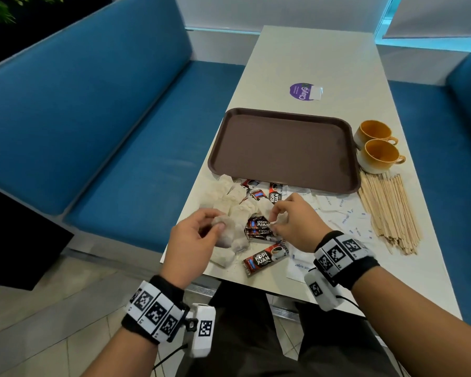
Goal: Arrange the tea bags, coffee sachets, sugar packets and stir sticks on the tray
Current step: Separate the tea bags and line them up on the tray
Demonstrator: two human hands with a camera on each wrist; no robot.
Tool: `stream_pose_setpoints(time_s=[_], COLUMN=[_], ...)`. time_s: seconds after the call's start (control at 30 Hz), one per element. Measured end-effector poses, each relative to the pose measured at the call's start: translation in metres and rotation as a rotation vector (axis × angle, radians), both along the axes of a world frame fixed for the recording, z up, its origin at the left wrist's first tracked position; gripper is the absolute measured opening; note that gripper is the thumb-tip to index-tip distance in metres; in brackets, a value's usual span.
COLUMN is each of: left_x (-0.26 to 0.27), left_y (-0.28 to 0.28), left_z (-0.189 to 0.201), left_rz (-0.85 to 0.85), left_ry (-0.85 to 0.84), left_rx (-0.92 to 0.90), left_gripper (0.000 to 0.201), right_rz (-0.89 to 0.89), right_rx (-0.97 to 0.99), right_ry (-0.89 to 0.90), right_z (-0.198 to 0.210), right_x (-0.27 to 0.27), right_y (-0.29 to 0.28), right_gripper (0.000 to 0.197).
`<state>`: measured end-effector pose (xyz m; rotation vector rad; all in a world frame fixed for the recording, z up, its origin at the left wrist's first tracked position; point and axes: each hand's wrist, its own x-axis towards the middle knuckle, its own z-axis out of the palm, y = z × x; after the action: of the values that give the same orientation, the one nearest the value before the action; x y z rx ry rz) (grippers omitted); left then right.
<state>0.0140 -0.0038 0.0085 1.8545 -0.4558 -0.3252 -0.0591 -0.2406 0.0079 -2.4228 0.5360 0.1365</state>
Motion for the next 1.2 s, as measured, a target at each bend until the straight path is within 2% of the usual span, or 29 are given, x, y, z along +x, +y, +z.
stream_pose_setpoints(time_s=[0.17, 0.27, 0.37, 0.43, 0.57, 0.63, 0.77, 0.93, 1.03, 1.13, 1.2], left_x=[-0.007, -0.011, -0.014, -0.015, -0.016, -0.014, -0.011, -0.009, -0.008, -0.005, -0.004], left_y=[-0.006, -0.012, -0.017, -0.020, -0.020, -0.016, -0.014, -0.011, -0.006, -0.003, -0.003], left_z=[0.006, 0.009, 0.010, 0.010, 0.010, 0.009, 0.004, 0.001, -0.003, -0.004, -0.003], left_rz=[-0.123, -0.159, -0.157, -0.163, -0.173, -0.167, -0.141, -0.154, -0.127, -0.079, -0.073], left_ry=[0.013, 0.049, 0.113, 0.087, -0.066, -0.125, -0.021, 0.126, 0.126, 0.058, 0.029], left_rx=[-0.015, -0.105, -0.181, -0.180, -0.134, -0.079, -0.099, -0.035, 0.011, 0.073, 0.074], left_gripper=[0.026, 0.025, 0.025, 0.023, 0.019, 0.017, 0.014, 0.027, 0.038, 0.026, 0.022], right_rz=[-0.044, -0.087, -0.076, -0.023, 0.078, 0.101, 0.123, -0.016, -0.057, -0.046, -0.020], right_rx=[0.132, 0.311, 0.491, 0.544, 0.598, 0.588, 0.547, 0.244, 0.239, 0.129, 0.031], right_ry=[-0.169, -0.269, -0.297, -0.283, -0.260, -0.262, -0.235, -0.211, -0.156, -0.070, -0.007], right_z=[0.019, 0.029, 0.034, 0.035, 0.039, 0.041, 0.040, 0.029, 0.028, 0.023, 0.017], right_x=[-0.009, -0.013, -0.014, -0.016, -0.019, -0.020, -0.019, -0.003, 0.011, 0.027, 0.036], right_y=[-0.010, -0.006, 0.005, 0.013, 0.026, 0.029, 0.028, 0.003, -0.010, -0.015, -0.015], right_gripper=[0.015, 0.018, 0.016, 0.013, 0.009, 0.007, 0.011, 0.010, 0.009, 0.013, 0.024])
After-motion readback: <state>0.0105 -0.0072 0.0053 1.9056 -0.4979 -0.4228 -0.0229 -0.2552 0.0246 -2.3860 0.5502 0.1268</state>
